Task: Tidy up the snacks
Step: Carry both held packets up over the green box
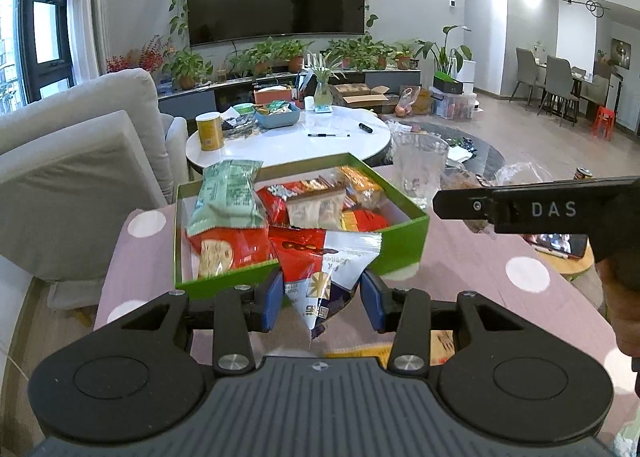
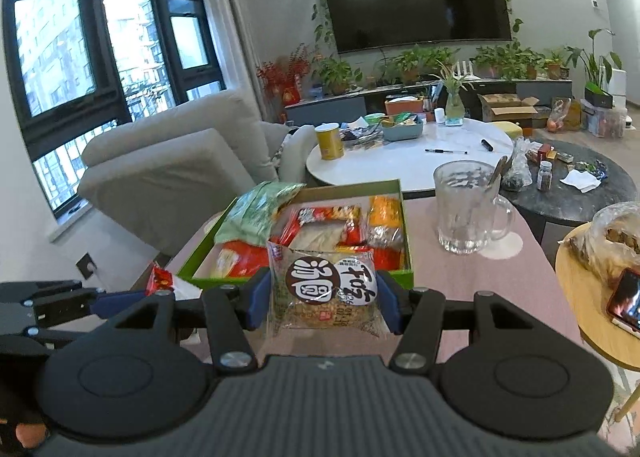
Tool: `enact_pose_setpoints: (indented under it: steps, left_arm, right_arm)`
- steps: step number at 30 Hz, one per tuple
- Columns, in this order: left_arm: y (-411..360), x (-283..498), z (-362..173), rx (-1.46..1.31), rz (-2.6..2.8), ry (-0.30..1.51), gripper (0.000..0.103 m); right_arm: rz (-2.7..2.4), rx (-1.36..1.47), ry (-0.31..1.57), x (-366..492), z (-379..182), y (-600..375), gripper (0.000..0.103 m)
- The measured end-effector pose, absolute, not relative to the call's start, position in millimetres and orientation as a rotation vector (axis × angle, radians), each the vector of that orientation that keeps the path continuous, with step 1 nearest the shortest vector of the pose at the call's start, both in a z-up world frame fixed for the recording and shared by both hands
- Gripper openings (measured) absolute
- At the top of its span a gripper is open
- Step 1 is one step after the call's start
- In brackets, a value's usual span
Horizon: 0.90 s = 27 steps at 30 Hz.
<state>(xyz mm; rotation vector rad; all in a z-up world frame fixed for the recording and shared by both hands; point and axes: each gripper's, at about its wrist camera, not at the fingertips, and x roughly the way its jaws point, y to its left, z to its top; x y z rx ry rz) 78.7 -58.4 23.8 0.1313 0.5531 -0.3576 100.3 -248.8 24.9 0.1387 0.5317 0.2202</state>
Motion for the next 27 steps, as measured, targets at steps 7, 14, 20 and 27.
enact_pose_setpoints:
  steps: [7,14,20,27]
  left_arm:
    - [-65,119,27,0.127,-0.344,0.558,0.039]
    - [-68,162,22,0.116,-0.325,0.576,0.039]
    - [-70,190,8,0.109,-0.308,0.614,0.039]
    - [-71,202,-2,0.112,-0.307,0.64,0.039]
  right_arm:
    - [0.211,0.179,0.539,137,25,-257,0.069]
    - [0.199,0.203,0.568,168,15,-260,0.069]
    - [0.199,0.215,0.614,187,-1,-263,0.07]
    - [0.186,0.233,0.651,200,-12,-265,0.07]
